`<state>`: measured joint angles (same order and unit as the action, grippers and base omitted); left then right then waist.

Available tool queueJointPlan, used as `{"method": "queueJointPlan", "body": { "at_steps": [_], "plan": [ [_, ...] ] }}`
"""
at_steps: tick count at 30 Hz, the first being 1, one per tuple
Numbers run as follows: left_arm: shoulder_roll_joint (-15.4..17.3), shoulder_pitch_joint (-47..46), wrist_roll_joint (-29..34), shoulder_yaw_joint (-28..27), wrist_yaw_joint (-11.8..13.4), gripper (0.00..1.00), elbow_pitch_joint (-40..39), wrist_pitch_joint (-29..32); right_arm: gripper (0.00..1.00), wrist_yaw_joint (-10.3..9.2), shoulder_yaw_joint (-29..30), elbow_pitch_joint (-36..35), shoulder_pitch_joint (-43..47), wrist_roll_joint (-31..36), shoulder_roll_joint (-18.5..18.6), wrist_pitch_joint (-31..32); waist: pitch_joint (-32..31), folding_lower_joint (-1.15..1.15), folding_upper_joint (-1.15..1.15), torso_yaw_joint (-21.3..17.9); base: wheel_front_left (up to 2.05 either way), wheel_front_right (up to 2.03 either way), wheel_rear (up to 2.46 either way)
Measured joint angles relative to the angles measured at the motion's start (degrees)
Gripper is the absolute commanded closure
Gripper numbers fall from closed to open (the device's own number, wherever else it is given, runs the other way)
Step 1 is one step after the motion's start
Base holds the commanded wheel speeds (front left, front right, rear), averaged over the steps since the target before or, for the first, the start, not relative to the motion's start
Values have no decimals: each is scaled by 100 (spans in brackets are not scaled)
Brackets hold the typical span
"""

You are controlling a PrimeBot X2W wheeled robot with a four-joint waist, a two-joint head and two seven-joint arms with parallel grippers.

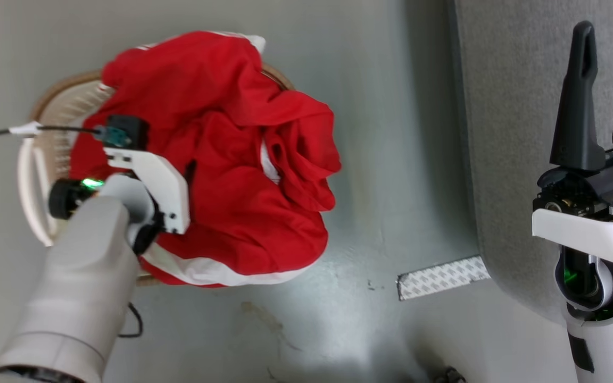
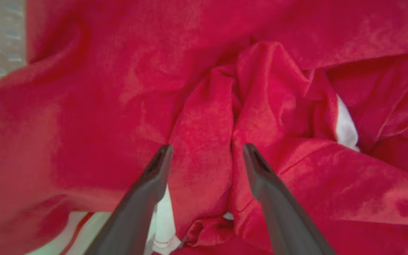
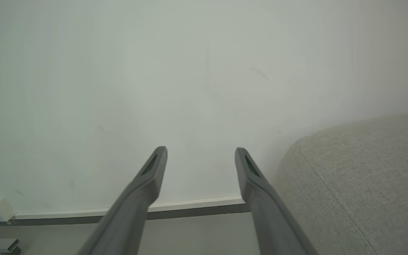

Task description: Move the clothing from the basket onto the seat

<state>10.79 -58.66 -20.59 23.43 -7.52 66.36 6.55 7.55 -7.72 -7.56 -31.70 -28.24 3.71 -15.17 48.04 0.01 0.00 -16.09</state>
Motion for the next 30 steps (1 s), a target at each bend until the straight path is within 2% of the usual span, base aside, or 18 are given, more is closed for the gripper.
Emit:
{"method": "queueJointPlan", "body": {
  "at_steps": [8,13,15,16,17,18,30],
  "plan": [
    [86,-322,25,166,44,0,444,201,0,0,-10,-92,-39,-2,-37,0,299,0,0,-267,0,0,0],
    [75,-321,34,353,18,0,541,334,0,0,-5,-92,-38,-2,-49,0,348,0,0,-302,0,0,0],
    [55,-301,32,488,14,21,544,439,0,0,-21,-80,-39,-2,-53,0,344,0,0,-305,0,0,0],
    [29,-276,8,554,14,80,519,455,0,0,-31,-70,-41,-2,-56,0,339,0,0,-306,0,0,0],
    [8,-251,-60,617,14,80,481,459,0,0,-41,-65,-44,-2,-58,0,331,-1,0,-304,0,0,0],
    [8,-235,-108,678,13,100,441,460,0,0,-45,-56,-49,-2,-59,0,322,-1,0,-301,0,0,0],
    [64,190,-843,1259,4,100,55,-10,0,0,-71,92,-5,60,-54,0,-255,-1,0,-178,0,0,0]
  ]
}}
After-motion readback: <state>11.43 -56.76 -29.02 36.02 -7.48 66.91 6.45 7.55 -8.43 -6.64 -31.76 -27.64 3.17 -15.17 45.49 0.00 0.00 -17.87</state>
